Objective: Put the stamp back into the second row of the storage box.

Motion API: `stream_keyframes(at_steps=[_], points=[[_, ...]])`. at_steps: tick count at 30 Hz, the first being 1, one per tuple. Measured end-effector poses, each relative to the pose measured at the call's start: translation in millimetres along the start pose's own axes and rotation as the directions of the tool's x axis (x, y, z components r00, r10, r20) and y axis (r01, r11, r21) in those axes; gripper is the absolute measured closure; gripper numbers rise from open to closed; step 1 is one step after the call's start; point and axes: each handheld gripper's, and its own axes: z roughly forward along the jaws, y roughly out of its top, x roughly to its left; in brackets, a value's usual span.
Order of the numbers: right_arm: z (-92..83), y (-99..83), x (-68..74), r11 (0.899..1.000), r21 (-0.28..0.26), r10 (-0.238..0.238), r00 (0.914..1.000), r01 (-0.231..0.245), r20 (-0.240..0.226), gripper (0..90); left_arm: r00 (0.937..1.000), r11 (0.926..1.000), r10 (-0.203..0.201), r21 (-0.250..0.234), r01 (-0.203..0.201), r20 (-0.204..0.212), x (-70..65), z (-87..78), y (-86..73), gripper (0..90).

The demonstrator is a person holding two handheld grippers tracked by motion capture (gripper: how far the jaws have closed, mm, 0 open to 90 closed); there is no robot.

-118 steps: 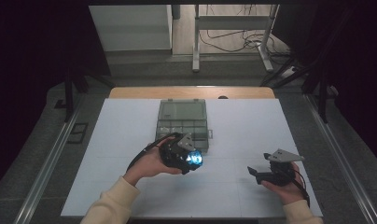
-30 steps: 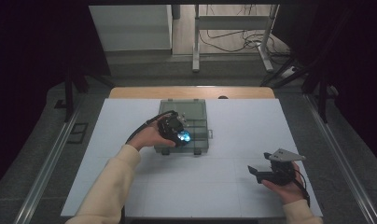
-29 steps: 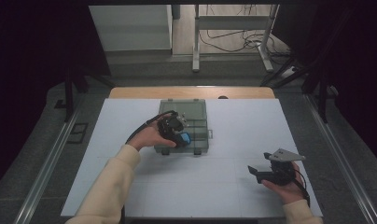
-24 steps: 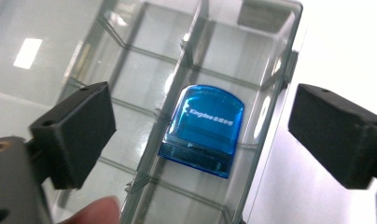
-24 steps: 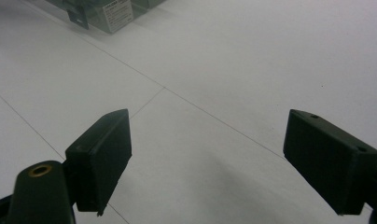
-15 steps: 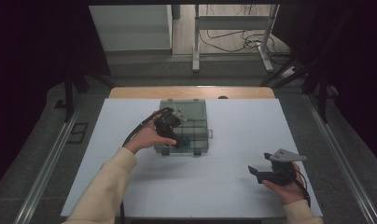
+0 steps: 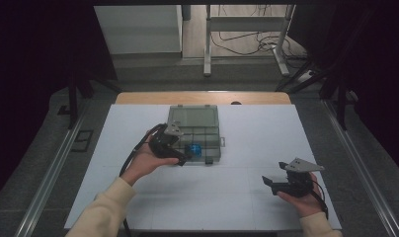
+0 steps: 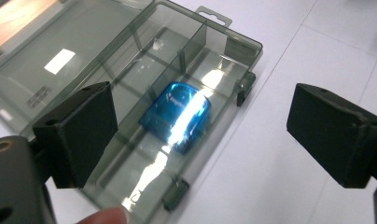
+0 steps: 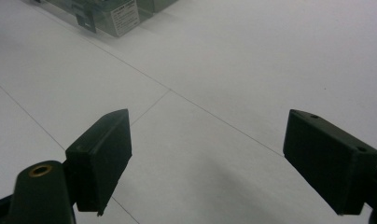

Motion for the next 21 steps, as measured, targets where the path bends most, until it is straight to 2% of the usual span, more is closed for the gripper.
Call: stream_keyframes(at_steps=[4,7,10,13,15,18,21], points=[[-1.8,-2.4,-0.4,1.000,0.004,0.004,1.0000,-0.004,0.008,15.5,0.9978,0.9980,-0.055,-0.035,0.054,-0.036,-3.4,-17.8,-20.9,9.2],[-2.1,-2.6,-1.3,1.000,0.002,0.014,0.9998,-0.014,0.018,15.5,0.9956,0.9954,-0.080,-0.057,0.077,-0.049,-4.8,-26.9,-35.7,8.9],[-2.4,-2.2,-1.5,1.000,-0.002,0.016,0.9996,-0.016,0.022,15.4,0.9912,0.9922,-0.105,-0.076,0.099,-0.080,-5.5,-35.8,-54.3,8.8],[-2.8,-2.6,-1.6,1.000,-0.001,0.015,0.9997,-0.015,0.021,15.5,0.9813,0.9839,-0.157,-0.104,0.145,-0.112,-4.4,-44.3,-74.3,8.9],[-2.2,-2.5,-2.1,1.000,-0.001,0.017,0.9996,-0.017,0.021,15.4,0.9730,0.9789,-0.180,-0.124,0.162,-0.145,-4.5,-47.9,-88.4,9.0],[-1.2,-2.4,-2.2,1.000,0.003,0.018,0.9996,-0.018,0.021,15.4,0.9643,0.9755,-0.204,-0.117,0.186,-0.169,-3.5,-50.8,-108.7,9.0],[-0.4,-2.3,-2.3,1.000,0.009,0.013,0.9997,-0.013,0.022,15.5,0.9493,0.9643,-0.253,-0.127,0.233,-0.186,-5.3,-52.2,-126.4,9.2]])
